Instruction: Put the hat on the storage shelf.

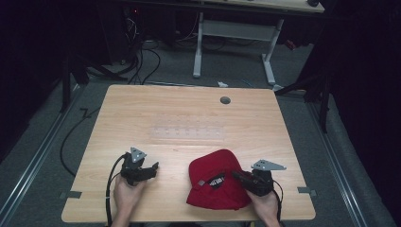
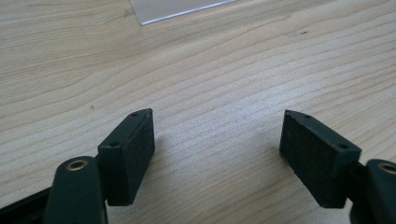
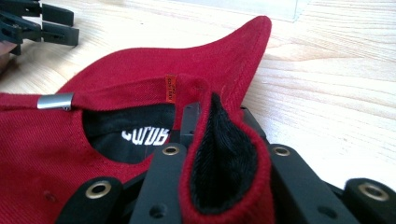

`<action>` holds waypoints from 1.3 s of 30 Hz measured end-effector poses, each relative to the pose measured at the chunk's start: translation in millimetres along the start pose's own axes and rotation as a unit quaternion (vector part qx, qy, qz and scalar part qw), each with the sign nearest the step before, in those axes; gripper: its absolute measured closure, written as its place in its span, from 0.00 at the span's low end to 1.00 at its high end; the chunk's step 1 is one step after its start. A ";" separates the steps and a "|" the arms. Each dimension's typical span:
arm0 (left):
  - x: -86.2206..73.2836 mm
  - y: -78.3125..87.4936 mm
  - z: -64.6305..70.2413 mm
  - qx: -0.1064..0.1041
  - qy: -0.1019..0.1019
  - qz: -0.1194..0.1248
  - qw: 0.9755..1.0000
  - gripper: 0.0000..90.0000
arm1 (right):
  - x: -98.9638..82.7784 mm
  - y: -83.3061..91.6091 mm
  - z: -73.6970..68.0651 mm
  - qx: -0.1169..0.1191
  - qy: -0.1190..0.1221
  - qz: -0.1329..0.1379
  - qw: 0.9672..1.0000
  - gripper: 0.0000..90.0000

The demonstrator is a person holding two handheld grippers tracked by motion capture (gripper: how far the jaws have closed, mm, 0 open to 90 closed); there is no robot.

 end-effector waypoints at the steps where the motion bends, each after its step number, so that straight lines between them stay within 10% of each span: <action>1: 0.1 -0.1 0.2 0.000 0.001 0.000 1.000 0.30 | 0.3 0.4 -0.5 0.000 -0.002 -0.001 1.000 0.87; 25: -1.0 1.5 1.5 -0.009 -0.005 -0.005 1.000 0.29 | 25.6 16.6 -3.8 0.038 -0.028 0.015 0.999 0.89; 39: 13.5 21.1 36.4 -0.070 -0.025 0.020 0.997 0.27 | 40.2 25.5 -1.0 0.048 -0.048 0.021 0.998 0.89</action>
Point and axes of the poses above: each handheld gripper's, and its own axes: y roughly backward along the jaws, x roughly out of its top, z roughly to its right, the point moved 7 cm from there along -y, roughly forward along the jaws, and after that the axes turned 15 degrees about -y, right-handed, at the moved point
